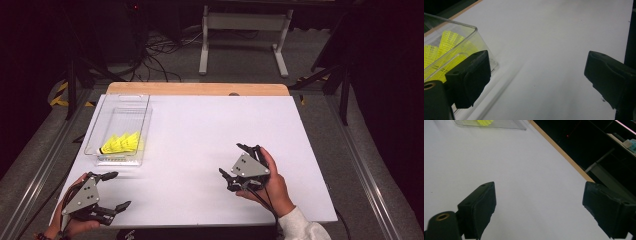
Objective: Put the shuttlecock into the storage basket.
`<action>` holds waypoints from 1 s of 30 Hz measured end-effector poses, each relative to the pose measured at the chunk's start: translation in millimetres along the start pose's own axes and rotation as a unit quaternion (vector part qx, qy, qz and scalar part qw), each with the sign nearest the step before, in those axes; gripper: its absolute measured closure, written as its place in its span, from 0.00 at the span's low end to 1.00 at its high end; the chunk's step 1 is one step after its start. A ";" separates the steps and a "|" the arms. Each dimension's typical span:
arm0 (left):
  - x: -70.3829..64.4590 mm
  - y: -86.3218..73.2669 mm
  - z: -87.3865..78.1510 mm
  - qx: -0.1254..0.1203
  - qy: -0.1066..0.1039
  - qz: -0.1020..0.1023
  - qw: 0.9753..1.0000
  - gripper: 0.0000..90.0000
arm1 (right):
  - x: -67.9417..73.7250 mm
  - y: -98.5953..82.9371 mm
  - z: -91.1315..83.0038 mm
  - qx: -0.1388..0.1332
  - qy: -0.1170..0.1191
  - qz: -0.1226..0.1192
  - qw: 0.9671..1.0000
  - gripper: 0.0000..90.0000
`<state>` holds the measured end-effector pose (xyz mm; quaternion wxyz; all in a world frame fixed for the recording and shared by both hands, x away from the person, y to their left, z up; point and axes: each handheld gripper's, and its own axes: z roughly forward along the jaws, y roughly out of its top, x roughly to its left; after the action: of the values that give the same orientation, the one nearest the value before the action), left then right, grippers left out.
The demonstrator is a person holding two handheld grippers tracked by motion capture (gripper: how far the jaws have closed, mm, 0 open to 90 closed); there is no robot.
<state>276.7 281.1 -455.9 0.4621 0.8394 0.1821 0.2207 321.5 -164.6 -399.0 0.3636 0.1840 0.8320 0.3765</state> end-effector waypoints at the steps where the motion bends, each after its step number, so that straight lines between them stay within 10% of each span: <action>1: 0.2 0.1 -0.2 0.000 0.001 0.001 1.000 0.09 | -0.5 -1.1 -0.9 -0.001 -0.001 0.002 1.000 0.14; 30: 0.4 0.1 -0.3 -0.001 0.002 0.002 1.000 0.09 | -6.9 -42.7 -17.3 0.008 -0.015 0.030 0.999 0.13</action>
<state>276.9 281.4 -455.6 0.4623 0.8388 0.1814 0.2231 311.9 -204.8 -420.5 0.3632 0.2175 0.8235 0.3776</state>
